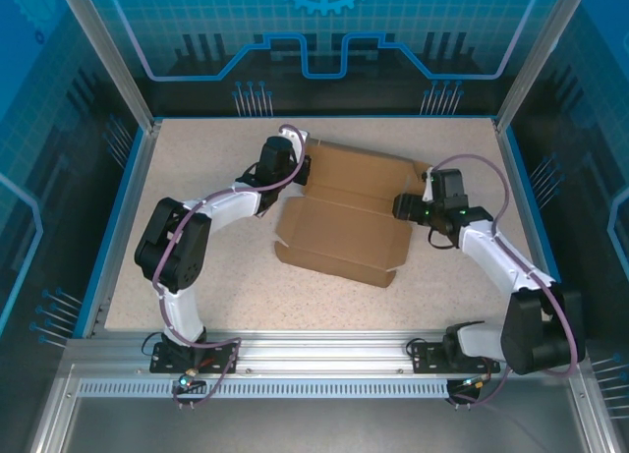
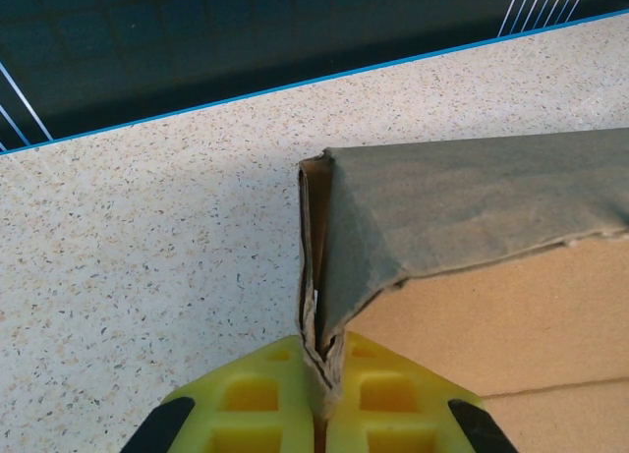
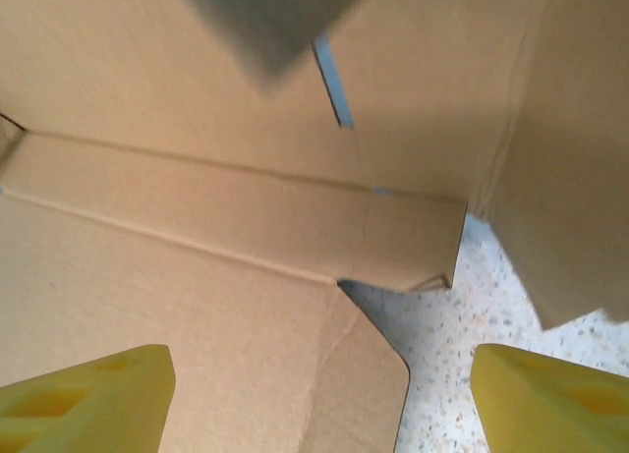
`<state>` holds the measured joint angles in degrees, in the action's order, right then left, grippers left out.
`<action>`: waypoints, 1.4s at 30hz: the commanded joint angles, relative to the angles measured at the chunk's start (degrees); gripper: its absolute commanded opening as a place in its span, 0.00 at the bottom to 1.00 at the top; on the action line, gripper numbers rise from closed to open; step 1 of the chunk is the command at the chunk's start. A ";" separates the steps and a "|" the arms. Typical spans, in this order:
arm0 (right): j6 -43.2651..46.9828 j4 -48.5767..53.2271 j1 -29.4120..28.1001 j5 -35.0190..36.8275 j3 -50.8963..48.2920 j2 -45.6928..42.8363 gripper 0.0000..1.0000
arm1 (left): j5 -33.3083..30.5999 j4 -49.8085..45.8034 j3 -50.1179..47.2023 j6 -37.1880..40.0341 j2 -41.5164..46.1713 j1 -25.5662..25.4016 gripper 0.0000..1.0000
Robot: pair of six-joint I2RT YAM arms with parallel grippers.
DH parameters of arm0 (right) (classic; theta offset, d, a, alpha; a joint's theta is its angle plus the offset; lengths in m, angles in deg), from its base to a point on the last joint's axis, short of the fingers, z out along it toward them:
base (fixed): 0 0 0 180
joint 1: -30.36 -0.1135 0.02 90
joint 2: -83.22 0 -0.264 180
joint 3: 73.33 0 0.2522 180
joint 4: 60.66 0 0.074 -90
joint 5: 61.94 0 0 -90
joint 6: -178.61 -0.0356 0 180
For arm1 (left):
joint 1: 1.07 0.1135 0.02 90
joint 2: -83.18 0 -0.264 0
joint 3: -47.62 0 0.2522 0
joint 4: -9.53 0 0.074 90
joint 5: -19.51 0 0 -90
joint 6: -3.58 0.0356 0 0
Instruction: Fold the paper box
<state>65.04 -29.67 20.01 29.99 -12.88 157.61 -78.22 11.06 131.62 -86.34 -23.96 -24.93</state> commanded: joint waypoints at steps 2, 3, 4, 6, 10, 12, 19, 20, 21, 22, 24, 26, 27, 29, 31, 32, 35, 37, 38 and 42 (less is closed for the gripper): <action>-2.41 -5.93 -3.48 5.80 -2.41 3.58 0.81 | 0.61 0.35 -0.55 -0.69 3.06 -0.41 0.00; -3.02 -7.12 -3.73 6.42 -3.07 4.16 0.82 | 0.69 0.21 -0.63 -0.66 3.14 -0.45 0.00; -3.73 -8.73 -3.86 6.68 -3.88 4.79 0.82 | 0.77 0.22 -0.63 -0.69 3.26 -0.45 0.00; -4.74 -10.88 -3.83 7.28 -4.66 5.94 0.83 | 0.73 0.21 -0.71 -0.59 3.43 -0.44 0.00; -5.69 -13.17 -3.86 8.75 -4.56 9.03 0.83 | 0.70 0.13 -0.40 -0.17 3.57 -0.46 0.00; -5.78 -13.82 -3.85 9.43 -4.22 10.29 0.84 | 0.70 0.01 -0.26 -0.14 3.49 -0.46 0.00; -5.35 -15.89 -3.08 9.67 -2.51 14.48 0.84 | 0.95 0.27 -0.42 -0.52 3.24 -0.42 0.00; -5.20 -16.49 -2.77 9.29 -2.49 14.79 0.84 | 0.95 0.22 -0.37 -0.47 3.24 -0.46 0.00; -4.93 -17.30 -2.53 8.71 -2.51 14.99 0.84 | 0.96 0.21 -0.51 -0.43 3.24 -0.42 0.00; -4.58 -18.38 -2.25 7.77 -2.65 15.08 0.83 | 0.86 0.18 -0.53 -0.38 3.28 -0.44 0.00; -3.33 -20.29 -2.13 5.91 -2.93 14.91 0.83 | 0.80 0.09 -0.53 -0.17 3.25 -0.45 0.00; -2.04 -21.49 -2.14 4.52 -3.08 14.41 0.82 | 0.87 0.09 -0.46 -0.17 3.25 -0.47 0.00; -1.43 -21.92 -2.19 4.18 -3.15 14.00 0.81 | 0.85 0.09 -0.51 -0.16 3.33 -0.46 0.00; -0.56 -22.41 -2.07 4.04 -3.44 13.14 0.80 | 0.89 0.09 -0.57 -0.16 3.25 -0.48 0.00; 0.08 -23.21 -1.96 3.75 -4.01 12.09 0.80 | 0.88 0.16 -0.63 -0.22 3.37 -0.47 0.00; 0.19 -23.73 -1.89 3.29 -4.35 11.68 0.79 | 0.87 0.18 -0.65 -0.25 3.38 -0.41 0.00; 0.49 -25.87 -1.88 1.38 -5.42 10.55 0.77 | 0.96 0.14 -0.74 -0.33 3.34 -0.45 0.00; 0.42 -26.77 -1.88 0.24 -5.69 10.45 0.76 | 1.04 0.19 -0.75 -0.42 3.38 -0.44 0.00; 0.38 -26.81 -1.87 -0.27 -5.53 10.55 0.75 | 1.05 0.23 -0.80 -0.45 3.40 -0.46 0.00; 0.26 -26.86 -2.13 -1.74 -4.48 12.05 0.73 | 1.11 0.18 -0.88 -0.52 3.27 -0.45 0.00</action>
<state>64.69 -54.52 17.68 30.56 -17.60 169.06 -78.20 11.06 131.60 -86.36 -22.78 -24.93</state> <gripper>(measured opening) 0.736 0.069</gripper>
